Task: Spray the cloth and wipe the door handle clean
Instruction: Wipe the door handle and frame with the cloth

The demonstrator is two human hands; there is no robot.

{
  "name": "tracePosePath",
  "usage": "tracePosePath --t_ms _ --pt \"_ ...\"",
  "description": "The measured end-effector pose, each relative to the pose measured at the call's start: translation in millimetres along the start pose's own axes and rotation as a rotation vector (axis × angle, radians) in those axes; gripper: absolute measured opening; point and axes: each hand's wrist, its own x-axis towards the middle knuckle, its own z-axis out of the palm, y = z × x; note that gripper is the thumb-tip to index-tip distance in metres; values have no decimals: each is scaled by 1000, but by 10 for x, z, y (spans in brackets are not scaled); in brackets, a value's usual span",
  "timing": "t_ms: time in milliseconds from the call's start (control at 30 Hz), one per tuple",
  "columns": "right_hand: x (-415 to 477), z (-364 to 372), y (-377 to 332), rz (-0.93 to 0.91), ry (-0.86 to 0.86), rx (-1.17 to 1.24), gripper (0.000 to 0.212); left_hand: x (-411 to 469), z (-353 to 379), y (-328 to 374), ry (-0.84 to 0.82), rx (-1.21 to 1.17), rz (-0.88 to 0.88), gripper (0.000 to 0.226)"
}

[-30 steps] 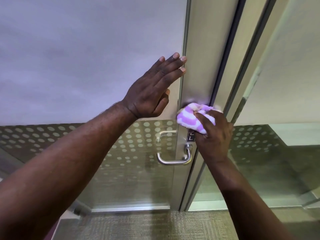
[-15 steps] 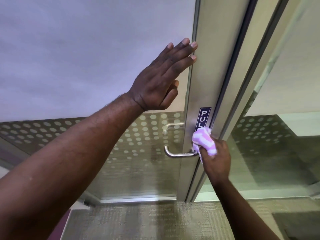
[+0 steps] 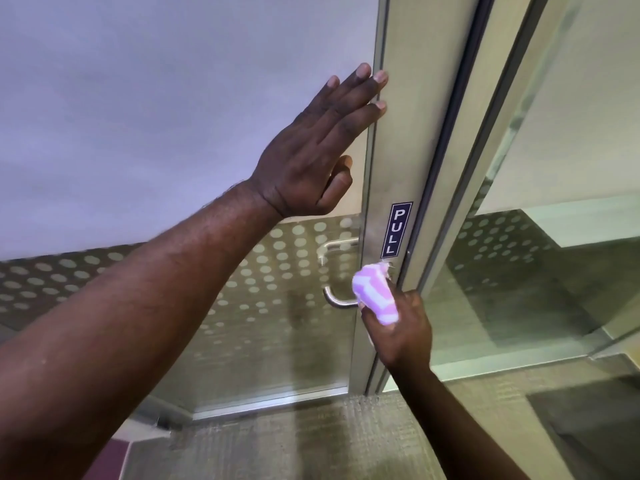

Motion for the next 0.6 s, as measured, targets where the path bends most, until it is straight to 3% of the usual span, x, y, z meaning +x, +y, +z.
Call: tracePosePath --t_ms 267,433,600 --pt "8 667 -915 -123 -154 -289 67 9 -62 6 -25 -37 23 76" --pt "-215 347 -441 -173 -94 -263 71 3 -73 14 -24 -53 19 75" --pt "-275 42 38 -14 69 -56 50 2 -75 31 -17 -54 11 74"
